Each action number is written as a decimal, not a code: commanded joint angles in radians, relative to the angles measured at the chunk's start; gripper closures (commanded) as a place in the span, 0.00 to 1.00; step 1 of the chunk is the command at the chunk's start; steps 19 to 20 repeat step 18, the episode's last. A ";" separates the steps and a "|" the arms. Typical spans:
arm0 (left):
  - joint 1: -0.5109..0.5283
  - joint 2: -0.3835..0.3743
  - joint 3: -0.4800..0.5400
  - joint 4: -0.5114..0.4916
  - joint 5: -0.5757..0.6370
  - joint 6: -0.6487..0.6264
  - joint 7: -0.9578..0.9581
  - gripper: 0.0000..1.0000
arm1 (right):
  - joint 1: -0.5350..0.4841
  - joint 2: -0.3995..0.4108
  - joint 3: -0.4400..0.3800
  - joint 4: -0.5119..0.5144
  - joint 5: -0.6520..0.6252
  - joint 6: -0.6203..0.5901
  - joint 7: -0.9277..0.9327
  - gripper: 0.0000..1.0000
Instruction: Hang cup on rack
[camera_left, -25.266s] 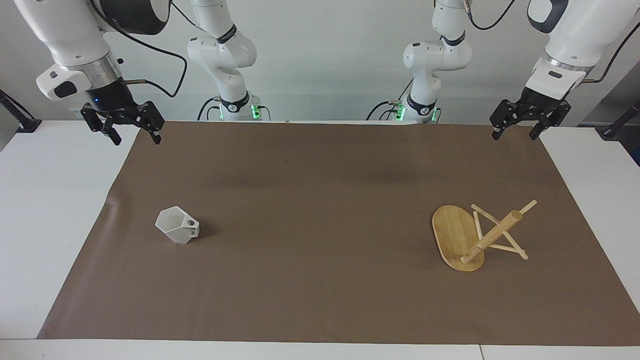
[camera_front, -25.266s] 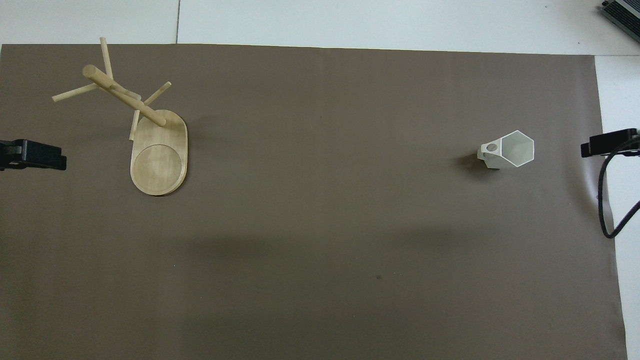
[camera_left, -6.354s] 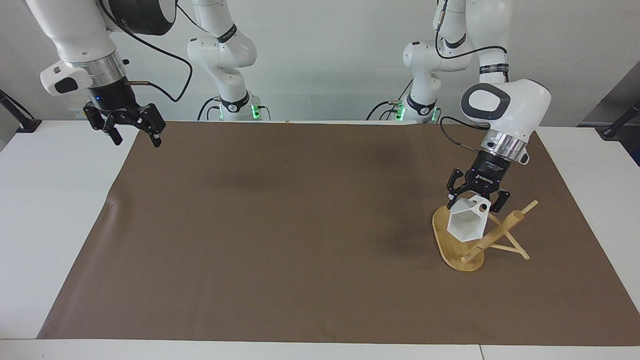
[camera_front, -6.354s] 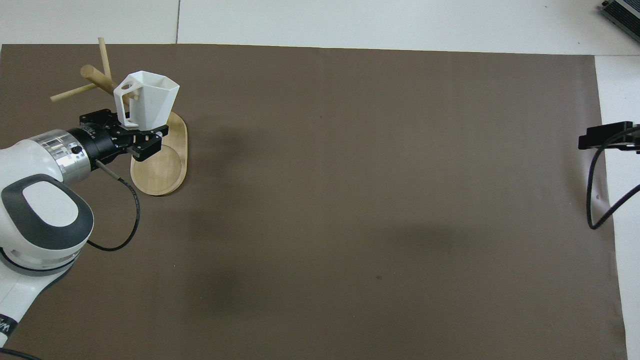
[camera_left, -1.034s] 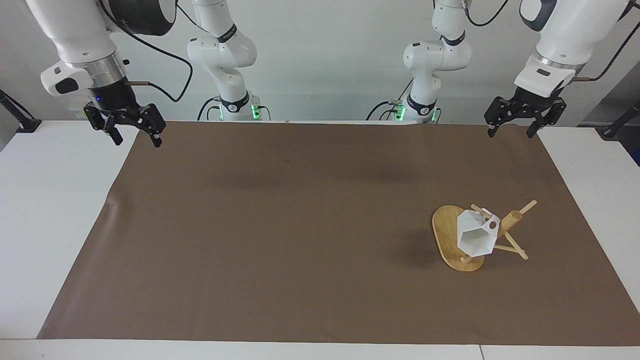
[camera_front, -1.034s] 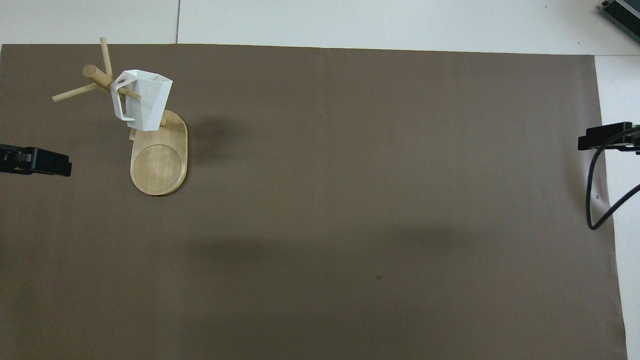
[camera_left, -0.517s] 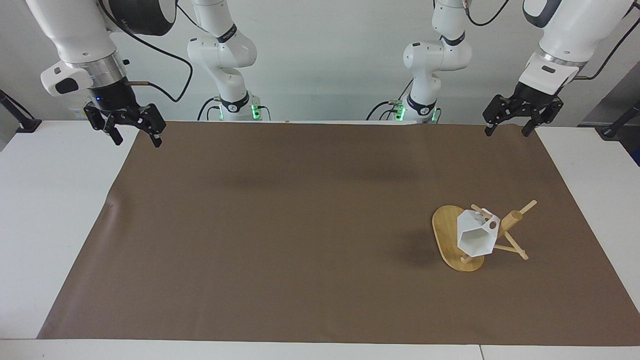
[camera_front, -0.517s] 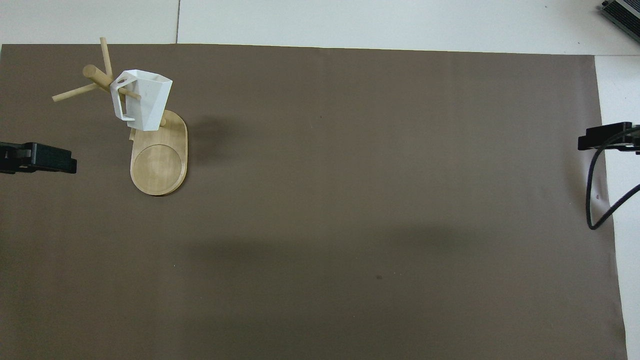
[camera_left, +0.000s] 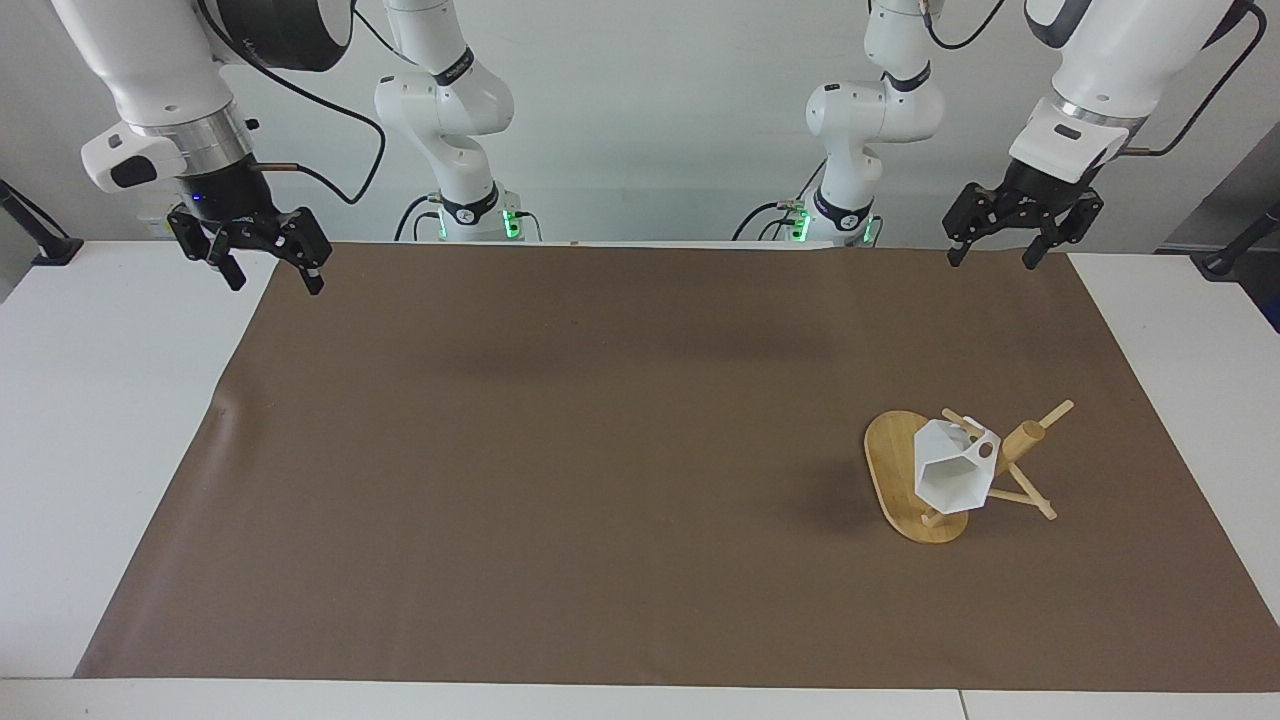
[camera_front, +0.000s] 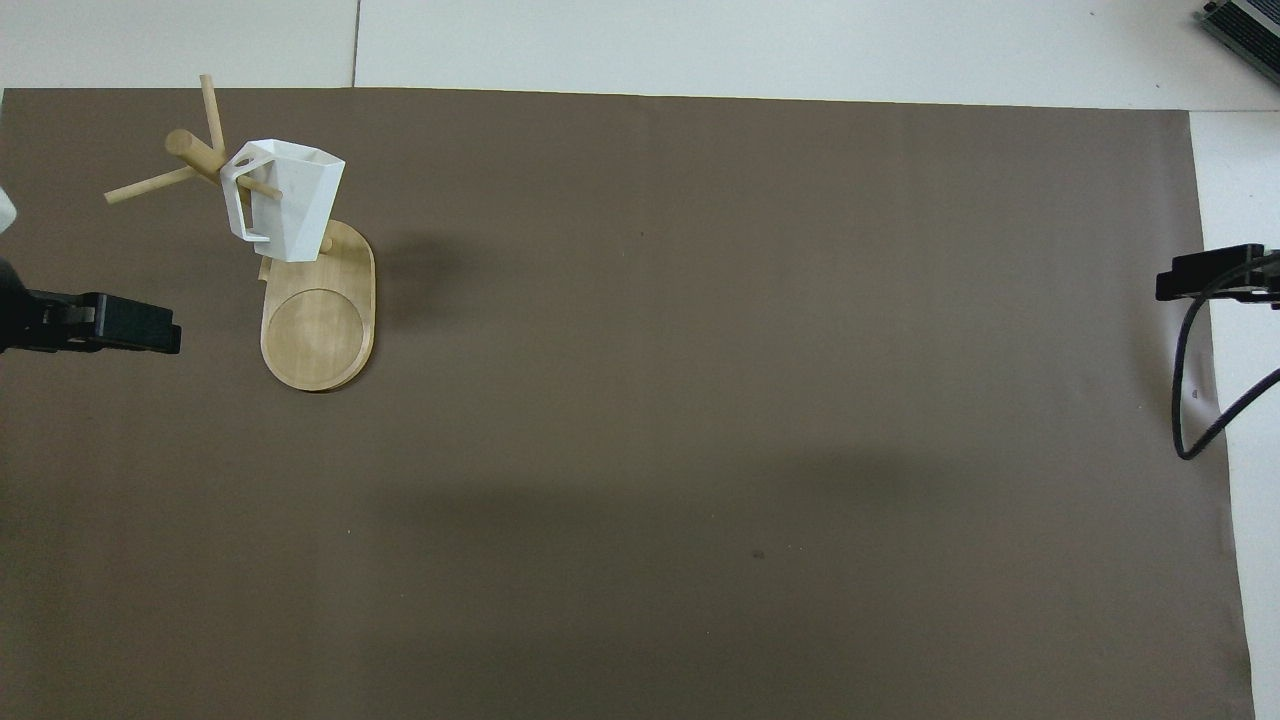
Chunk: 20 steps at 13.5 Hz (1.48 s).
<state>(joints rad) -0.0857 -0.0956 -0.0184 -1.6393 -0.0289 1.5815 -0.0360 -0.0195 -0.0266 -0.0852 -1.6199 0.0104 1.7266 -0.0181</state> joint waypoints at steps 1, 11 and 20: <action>-0.014 -0.004 0.021 0.025 0.007 -0.064 0.001 0.00 | -0.007 0.001 0.004 0.008 0.011 -0.024 -0.026 0.00; -0.006 -0.012 0.017 -0.002 0.003 -0.021 0.005 0.00 | -0.007 0.002 0.004 0.008 0.011 -0.024 -0.026 0.00; -0.006 -0.013 0.017 -0.002 0.004 -0.023 0.005 0.00 | -0.005 0.002 0.002 0.008 0.011 -0.024 -0.026 0.00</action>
